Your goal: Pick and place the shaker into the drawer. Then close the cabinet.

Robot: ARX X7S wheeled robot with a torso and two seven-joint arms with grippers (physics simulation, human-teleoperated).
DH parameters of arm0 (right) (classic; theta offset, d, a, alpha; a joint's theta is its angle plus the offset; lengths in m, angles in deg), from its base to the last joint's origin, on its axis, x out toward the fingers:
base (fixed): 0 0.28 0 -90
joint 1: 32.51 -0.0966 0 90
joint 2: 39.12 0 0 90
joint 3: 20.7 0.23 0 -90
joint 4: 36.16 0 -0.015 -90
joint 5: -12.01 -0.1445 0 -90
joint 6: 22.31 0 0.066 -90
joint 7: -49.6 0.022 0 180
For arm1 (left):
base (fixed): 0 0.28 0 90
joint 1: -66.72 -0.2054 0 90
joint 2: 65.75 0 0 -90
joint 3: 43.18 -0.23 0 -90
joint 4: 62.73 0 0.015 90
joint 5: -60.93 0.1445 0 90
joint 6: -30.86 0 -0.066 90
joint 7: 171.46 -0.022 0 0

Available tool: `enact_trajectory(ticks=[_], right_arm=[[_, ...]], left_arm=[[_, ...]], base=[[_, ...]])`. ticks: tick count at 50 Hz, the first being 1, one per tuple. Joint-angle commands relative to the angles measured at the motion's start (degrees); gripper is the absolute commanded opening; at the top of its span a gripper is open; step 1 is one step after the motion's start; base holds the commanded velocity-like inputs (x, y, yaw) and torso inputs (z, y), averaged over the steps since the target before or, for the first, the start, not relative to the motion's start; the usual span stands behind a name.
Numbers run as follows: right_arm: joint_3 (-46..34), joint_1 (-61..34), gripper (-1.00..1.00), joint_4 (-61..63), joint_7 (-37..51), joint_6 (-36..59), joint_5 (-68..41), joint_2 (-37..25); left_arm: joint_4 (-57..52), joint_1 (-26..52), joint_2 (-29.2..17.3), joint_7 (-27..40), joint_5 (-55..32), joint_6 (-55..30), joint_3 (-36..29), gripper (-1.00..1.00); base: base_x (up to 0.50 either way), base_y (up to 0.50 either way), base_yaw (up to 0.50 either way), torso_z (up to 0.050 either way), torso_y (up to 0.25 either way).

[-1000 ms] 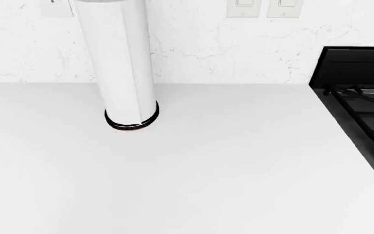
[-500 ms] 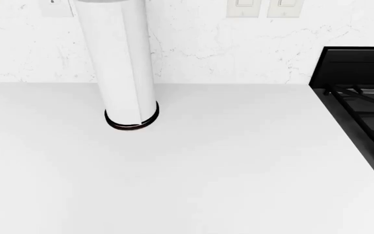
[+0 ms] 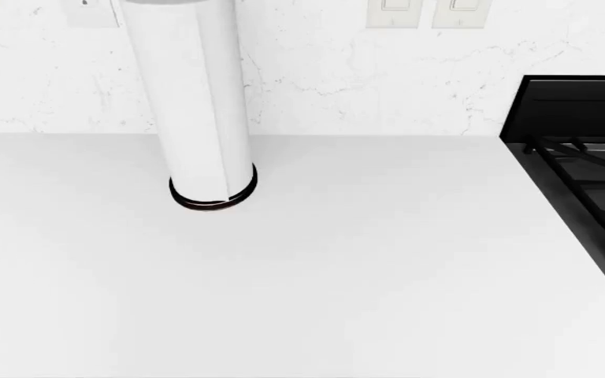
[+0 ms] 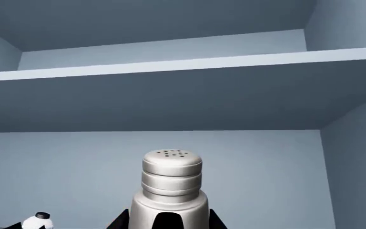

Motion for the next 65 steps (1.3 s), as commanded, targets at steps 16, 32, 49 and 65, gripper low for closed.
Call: enact_trajectory(ticks=[16,32,49,65], right_arm=[[-1.70,-1.53,-1.00,-0.49,-0.27,-0.79,-0.83,-0.90],[-1.92,-0.13,-1.00,2.90,0.54,-0.15,-4.70,-1.76],[-3.66,0.25,-1.00,8.88,15.76,-3.31,-25.90,-3.28],[-5.04,6.07,-1.00,17.63,20.13,-8.44,-33.35,-6.58]], left_arm=[[-4.69,6.27,-1.79,7.90,-1.80,1.59,5.69,-1.00],[-15.16,12.08,-1.15,14.63,-9.98,-4.70,11.91,-1.00],[-29.77,9.13,-3.20,29.69,-26.10,-16.98,19.06,-1.00],[-36.78,4.26,-5.31,41.85,-41.86,-19.09,23.66,-1.00]], base=[[0.00,0.00,0.00,0.000,0.000],[0.00,0.00,0.00,0.000,0.000],[-0.47,-0.01,0.00,0.000,0.001],[-0.50,-0.01,0.00,0.000,0.000]])
